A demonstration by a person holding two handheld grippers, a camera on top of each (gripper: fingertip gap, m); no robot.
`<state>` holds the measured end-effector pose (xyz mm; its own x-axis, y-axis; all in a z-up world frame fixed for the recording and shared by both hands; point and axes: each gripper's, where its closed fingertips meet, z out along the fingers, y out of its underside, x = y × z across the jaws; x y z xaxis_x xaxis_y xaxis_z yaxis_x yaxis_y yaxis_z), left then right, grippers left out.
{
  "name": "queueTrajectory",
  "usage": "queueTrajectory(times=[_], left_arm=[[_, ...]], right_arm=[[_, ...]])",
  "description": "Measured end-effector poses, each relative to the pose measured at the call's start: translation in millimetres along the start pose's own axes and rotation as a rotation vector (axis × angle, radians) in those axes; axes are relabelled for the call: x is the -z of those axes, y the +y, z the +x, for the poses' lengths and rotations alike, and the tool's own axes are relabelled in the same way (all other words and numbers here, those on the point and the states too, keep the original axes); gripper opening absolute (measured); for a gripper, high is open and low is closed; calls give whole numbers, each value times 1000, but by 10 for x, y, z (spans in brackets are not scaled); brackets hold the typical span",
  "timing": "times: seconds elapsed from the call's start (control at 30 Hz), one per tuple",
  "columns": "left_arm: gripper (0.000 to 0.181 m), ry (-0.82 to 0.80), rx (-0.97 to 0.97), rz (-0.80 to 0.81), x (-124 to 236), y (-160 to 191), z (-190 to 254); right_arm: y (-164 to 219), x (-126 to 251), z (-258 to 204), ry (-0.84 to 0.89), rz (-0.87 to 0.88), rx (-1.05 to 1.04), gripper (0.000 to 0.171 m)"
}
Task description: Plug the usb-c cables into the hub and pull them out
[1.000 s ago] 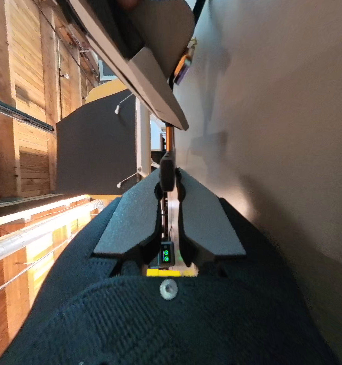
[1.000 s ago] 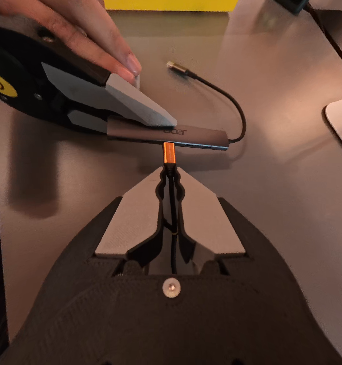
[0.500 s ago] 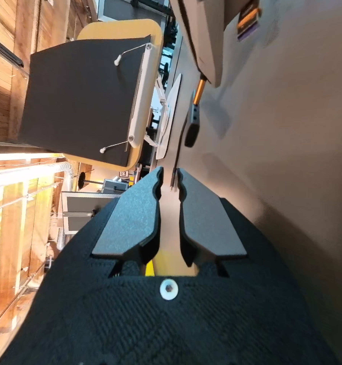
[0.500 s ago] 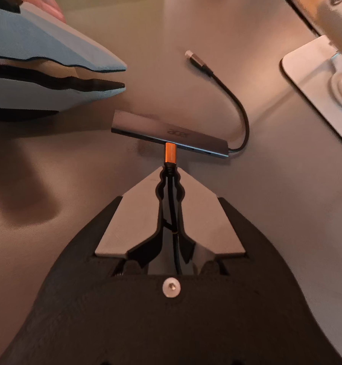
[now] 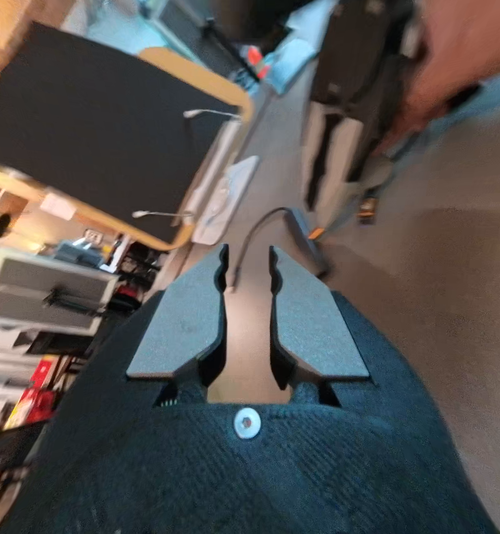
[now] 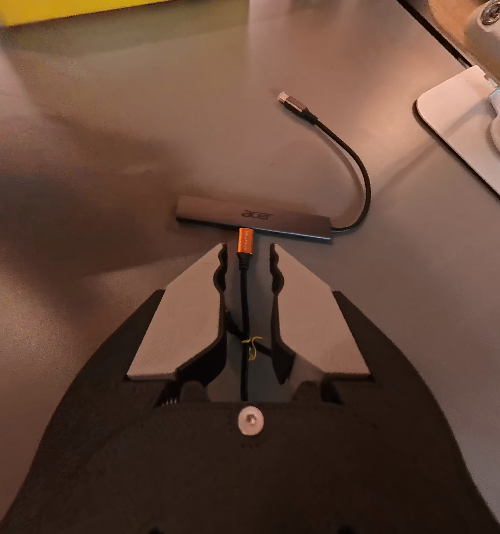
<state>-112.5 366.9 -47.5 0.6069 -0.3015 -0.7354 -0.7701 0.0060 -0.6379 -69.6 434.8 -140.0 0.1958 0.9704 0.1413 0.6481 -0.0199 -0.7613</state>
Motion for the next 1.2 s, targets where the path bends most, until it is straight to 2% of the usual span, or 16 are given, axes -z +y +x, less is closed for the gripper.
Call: queueTrajectory(times=[0.1, 0.17, 0.23, 0.3, 0.37, 0.43, 0.53, 0.7, 0.77, 0.9, 1.03, 1.2], left_arm=[[25, -105, 203, 60, 401, -104, -685], [25, -128, 359, 73, 661, 60, -1058], [24, -245, 478, -7, 897, 531, -1481], [24, -360, 588, -142, 1127, 1157, -1775], [41, -454, 651, -315, 1344, 1794, -1917], [60, -524, 647, -498, 1586, 2310, -1963], [63, -615, 527, -739, 1990, 2781, -2016], [66, -560, 381, -900, 2149, 3079, -1921], [71, -526, 298, -981, 2125, 3198, -1871], [62, -459, 225, -1043, 1969, 3380, -1778], [54, -388, 164, -1068, 1932, 3436, -1794], [36, -271, 240, -1028, 1940, 3252, -1778]], right_arm=[[0, 14, 45, 32, 4, 14, 24], [-17, 29, 66, 45, 14, 17, 23], [-37, 47, 83, 51, 29, 12, 22], [-47, 57, 89, 50, 37, 6, 20], [-39, 50, 90, 51, 32, 7, 20], [-24, 40, 92, 58, 23, 15, 20], [-9, 34, 99, 63, 17, 18, 20], [-16, 48, 107, 51, 29, -6, 20], [-19, 55, 105, 45, 34, -13, 20], [-34, 69, 74, 28, 47, -21, 19], [-43, 62, 24, 15, 47, -3, 19], [-45, 48, -36, 8, 39, 35, 16]])
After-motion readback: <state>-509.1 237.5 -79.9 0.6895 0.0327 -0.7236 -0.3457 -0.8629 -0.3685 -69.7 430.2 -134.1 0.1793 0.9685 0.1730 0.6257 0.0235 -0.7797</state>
